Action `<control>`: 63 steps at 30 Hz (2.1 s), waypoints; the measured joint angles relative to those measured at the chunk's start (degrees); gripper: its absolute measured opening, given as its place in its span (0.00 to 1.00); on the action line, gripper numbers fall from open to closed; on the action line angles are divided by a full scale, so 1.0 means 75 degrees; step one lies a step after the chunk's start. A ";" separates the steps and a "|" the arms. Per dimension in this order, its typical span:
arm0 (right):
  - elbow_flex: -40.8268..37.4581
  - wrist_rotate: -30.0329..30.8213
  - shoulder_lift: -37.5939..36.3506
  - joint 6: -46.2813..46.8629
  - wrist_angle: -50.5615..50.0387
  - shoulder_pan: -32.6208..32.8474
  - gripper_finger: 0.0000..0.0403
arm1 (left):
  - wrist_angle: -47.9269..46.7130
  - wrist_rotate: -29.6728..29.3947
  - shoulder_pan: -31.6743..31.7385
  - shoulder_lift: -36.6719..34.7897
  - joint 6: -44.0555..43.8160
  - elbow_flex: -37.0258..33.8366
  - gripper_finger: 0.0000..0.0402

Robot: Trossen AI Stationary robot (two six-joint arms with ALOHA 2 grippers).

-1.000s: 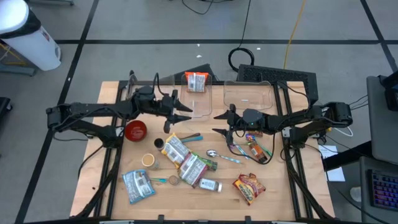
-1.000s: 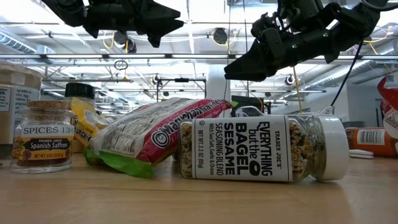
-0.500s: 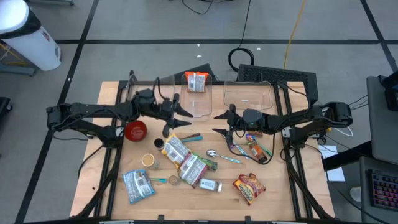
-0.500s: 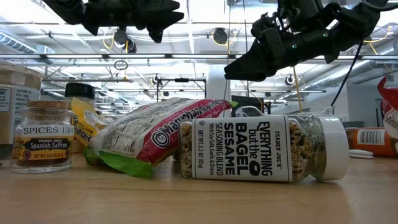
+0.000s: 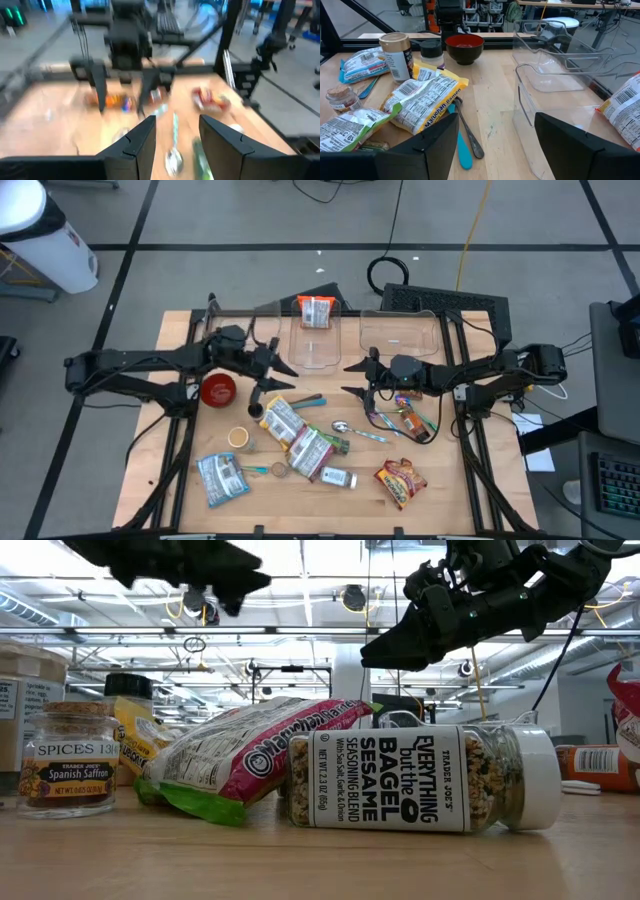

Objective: Pick & Place Food Item
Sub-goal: Put the purple seasoning bottle into the left transparent bin

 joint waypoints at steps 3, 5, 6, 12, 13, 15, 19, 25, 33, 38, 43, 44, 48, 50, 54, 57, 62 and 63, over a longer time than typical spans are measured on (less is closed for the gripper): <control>0.0000 -0.0022 0.0000 0.0000 0.0000 -0.0001 0.63 | -0.0105 -0.0089 -0.0075 -0.0543 -0.0002 -0.0158 0.40; 0.0000 -0.0021 0.0000 0.0001 -0.0001 0.0000 0.63 | 0.0337 -0.0165 -0.0131 -0.0872 -0.0065 -0.0569 0.40; 0.0000 -0.0022 0.0000 0.0001 -0.0002 0.0002 0.63 | 0.0834 -0.0250 -0.0171 -0.0976 -0.0091 -0.0821 0.40; 0.0000 -0.0022 0.0000 -0.0001 0.0040 -0.0001 0.63 | 0.3830 -0.1061 -0.0221 -0.1481 -0.0773 -0.2734 0.40; 0.0000 -0.0023 0.0000 0.0001 0.0060 0.0000 0.63 | 0.4149 -0.1164 -0.0221 -0.1509 -0.0860 -0.3011 0.40; 0.0000 -0.0022 0.0000 0.0001 0.0070 0.0000 0.63 | 0.4622 -0.1392 -0.0218 -0.1515 -0.0979 -0.3459 0.40; 0.0000 -0.0025 0.0000 0.0083 0.0097 0.0002 0.63 | 0.5315 -0.1834 -0.0215 -0.1515 -0.1035 -0.3876 0.40; 0.0000 -0.0025 0.0000 -0.0044 0.0180 0.0002 0.63 | 0.5375 -0.2000 -0.0215 -0.1513 -0.0704 -0.3930 0.40; 0.0000 -0.0025 -0.0003 0.0023 0.0259 0.0002 0.63 | 0.5393 -0.2000 -0.0215 -0.1513 -0.0397 -0.3930 0.40; 0.0000 -0.0025 -0.0003 0.0024 0.0417 0.0010 0.63 | 0.5364 -0.2004 -0.0215 -0.1513 -0.0219 -0.3927 0.40; 0.0000 -0.0025 -0.0003 0.0056 0.0409 0.0010 0.63 | 0.5025 -0.2036 -0.0215 -0.1513 0.0176 -0.3927 0.40; 0.0000 -0.0025 -0.0003 0.0090 0.0411 0.0012 0.63 | 0.4896 -0.2056 -0.0215 -0.1513 0.0274 -0.3927 0.40; 0.0000 -0.0025 -0.0003 0.0111 0.0402 0.0013 0.63 | 0.4119 -0.2359 -0.0215 -0.1513 0.0518 -0.3914 0.40; 0.0000 -0.0026 -0.0003 0.0114 0.0362 0.0013 0.63 | 0.3504 -0.2468 -0.0215 -0.1552 0.0523 -0.3805 0.40; 0.0000 -0.0028 -0.0003 0.0114 0.0360 0.0013 0.63 | 0.1755 -0.2699 -0.0218 -0.1757 0.0655 -0.3265 0.40; 0.0000 -0.0025 -0.0003 0.0118 0.0420 0.0013 0.63 | 0.0146 -0.3207 -0.0215 -0.1882 0.0629 -0.2583 0.40; 0.0000 -0.0028 -0.0003 0.0371 0.0411 0.0013 0.63 | -0.2069 -0.3606 -0.0218 -0.1903 0.0643 -0.1446 0.40; 0.0000 -0.0028 -0.0003 0.0434 0.0399 0.0013 0.63 | -0.2361 -0.3604 -0.0219 -0.1906 0.0645 -0.1260 0.40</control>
